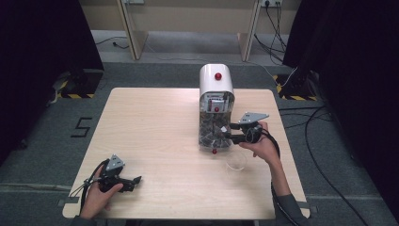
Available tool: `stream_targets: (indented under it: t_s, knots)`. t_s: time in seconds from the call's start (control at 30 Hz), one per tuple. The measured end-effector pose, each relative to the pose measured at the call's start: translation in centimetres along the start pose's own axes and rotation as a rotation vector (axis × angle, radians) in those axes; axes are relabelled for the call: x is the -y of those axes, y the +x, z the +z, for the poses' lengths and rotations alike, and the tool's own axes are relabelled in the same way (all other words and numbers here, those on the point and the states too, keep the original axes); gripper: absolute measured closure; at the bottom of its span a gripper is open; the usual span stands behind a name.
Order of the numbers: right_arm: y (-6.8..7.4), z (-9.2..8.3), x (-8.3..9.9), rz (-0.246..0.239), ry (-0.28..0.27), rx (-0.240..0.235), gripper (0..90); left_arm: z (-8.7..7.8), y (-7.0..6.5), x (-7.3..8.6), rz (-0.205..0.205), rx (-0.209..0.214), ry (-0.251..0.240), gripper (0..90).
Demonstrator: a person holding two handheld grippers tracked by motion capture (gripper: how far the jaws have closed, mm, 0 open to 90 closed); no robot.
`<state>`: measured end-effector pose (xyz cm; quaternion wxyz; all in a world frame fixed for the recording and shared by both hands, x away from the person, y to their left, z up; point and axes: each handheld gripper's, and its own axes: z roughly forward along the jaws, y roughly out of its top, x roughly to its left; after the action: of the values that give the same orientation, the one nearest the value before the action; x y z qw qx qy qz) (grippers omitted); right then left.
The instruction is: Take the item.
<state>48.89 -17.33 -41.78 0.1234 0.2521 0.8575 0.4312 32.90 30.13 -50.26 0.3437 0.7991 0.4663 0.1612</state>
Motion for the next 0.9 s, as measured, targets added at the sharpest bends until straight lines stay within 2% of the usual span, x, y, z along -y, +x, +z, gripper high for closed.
stream_targets:
  t_s: [0.2,0.33,0.53,0.9]
  knots:
    - [-0.1,0.9,-0.3,-0.012,0.012,-0.009,50.0,0.0,0.0,0.0,0.0,0.0,0.0,0.0]
    - [-0.1,2.0,-0.3,-0.018,0.037,-0.031,50.0,0.0,0.0,0.0,0.0,0.0,0.0,0.0]
    - [-0.2,3.3,-0.2,-0.017,0.07,-0.032,49.7,0.0,0.0,0.0,0.0,0.0,0.0,0.0]
    - [-0.3,4.3,0.1,-0.021,0.114,-0.032,51.5,0.0,0.0,0.0,0.0,0.0,0.0,0.0]
